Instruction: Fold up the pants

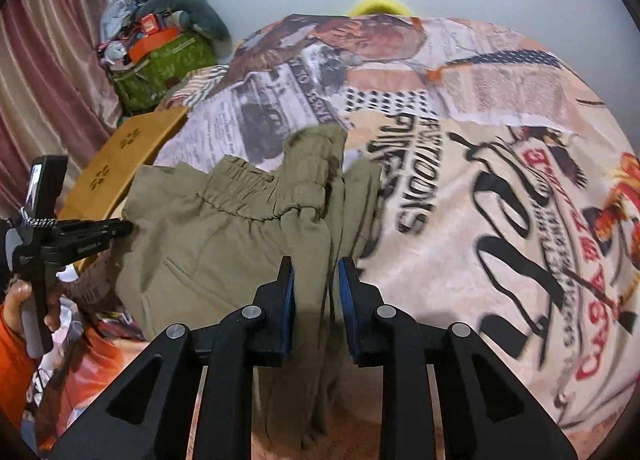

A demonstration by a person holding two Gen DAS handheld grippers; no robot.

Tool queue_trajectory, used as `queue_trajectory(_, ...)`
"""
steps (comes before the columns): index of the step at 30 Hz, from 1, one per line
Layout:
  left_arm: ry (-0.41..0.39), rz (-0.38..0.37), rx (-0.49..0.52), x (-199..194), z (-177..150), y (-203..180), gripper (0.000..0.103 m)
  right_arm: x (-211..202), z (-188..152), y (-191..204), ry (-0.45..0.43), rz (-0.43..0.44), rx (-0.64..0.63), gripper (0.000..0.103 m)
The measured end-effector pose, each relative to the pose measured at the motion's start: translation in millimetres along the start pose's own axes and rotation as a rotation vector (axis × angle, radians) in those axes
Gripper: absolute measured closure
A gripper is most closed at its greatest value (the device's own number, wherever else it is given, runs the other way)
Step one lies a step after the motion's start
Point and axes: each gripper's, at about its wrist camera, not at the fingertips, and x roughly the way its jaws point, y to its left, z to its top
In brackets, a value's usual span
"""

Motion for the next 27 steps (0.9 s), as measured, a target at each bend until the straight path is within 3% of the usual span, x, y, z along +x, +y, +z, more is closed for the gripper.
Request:
queue_trajectory(2, -0.007, 0.004, -0.001, -8.6, -4.9, 2.8, 0.063, -10.5, -3.0, 2.3, 0.002, -0.007, 0.003, 0.080)
queue_trajectory(7, -0.031, -0.028, 0.009, -42.7, -12.2, 1.8, 0.063, -43.7, -3.1, 15.0, -0.056, -0.045, -0.036, 0.061)
queue_trajectory(15, -0.220, -0.104, 0.075, -160.9, -32.6, -13.8, 0.060, -119.3, 1.0, 43.8, -0.193, -0.019, -0.064, 0.061)
queue_trajectory(27, -0.540, -0.144, 0.057, -340.1, -87.5, -11.3, 0.060, -255.8, -25.0, 101.4, -0.476, 0.012, -0.151, 0.061)
